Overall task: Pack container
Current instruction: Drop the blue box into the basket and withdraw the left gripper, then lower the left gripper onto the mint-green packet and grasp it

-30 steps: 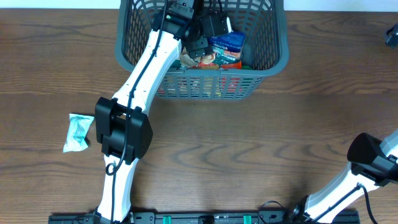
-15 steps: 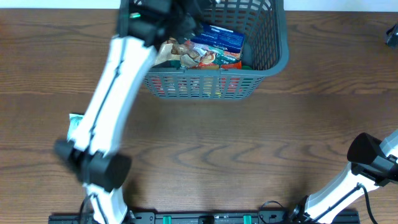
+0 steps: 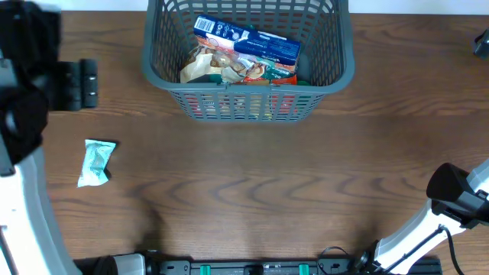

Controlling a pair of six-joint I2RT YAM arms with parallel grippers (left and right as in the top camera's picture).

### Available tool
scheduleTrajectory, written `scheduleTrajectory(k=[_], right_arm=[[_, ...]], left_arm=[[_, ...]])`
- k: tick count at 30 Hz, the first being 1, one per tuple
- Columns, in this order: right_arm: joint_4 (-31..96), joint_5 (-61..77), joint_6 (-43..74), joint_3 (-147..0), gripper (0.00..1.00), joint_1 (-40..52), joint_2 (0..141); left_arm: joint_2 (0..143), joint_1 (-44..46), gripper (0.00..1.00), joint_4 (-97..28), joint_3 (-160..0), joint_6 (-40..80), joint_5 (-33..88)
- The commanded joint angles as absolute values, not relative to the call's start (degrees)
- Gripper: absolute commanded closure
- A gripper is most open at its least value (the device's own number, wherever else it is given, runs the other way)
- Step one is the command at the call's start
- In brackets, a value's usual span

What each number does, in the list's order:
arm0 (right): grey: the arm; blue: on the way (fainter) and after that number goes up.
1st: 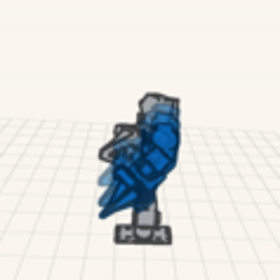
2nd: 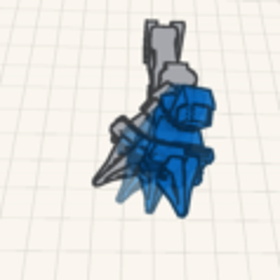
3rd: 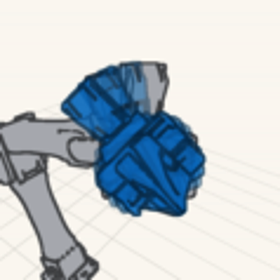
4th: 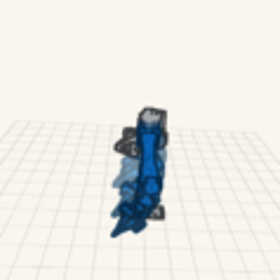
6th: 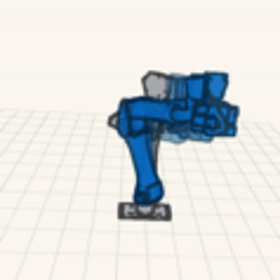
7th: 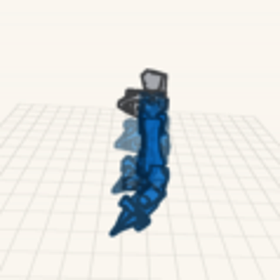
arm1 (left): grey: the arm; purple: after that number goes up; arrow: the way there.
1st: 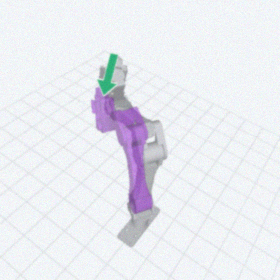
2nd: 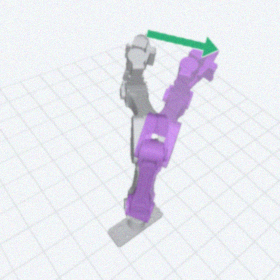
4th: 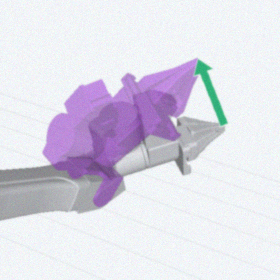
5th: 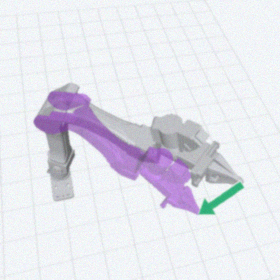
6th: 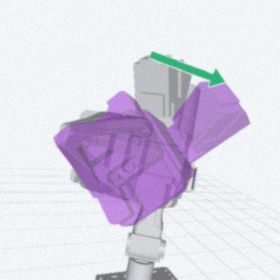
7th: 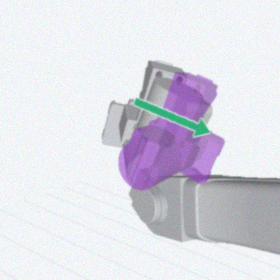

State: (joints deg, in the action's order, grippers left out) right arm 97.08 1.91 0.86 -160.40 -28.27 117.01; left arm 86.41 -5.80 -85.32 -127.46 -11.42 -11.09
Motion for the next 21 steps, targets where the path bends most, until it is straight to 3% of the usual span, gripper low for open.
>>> scheduleTrajectory(k=[1,11,21], right_arm=[[97.1,2.1,1.2,-160.3,0.01,-28.4,117.3],[97.1,2.1,0.6,-160.3,0.01,-28.4,117.3],[97.1,1.7,0.1,-160.3,0.01,-28.4,117.3]], left_arm=[[87.7,-10.5,0.01,-85.1,-121.8,-6.3,-11.6],[80.9,-13.0,0.01,-67.4,-91.9,-8.9,-10.4],[76.6,-18.7,0.02,-51.8,-61.9,-10.6,-0.6]])
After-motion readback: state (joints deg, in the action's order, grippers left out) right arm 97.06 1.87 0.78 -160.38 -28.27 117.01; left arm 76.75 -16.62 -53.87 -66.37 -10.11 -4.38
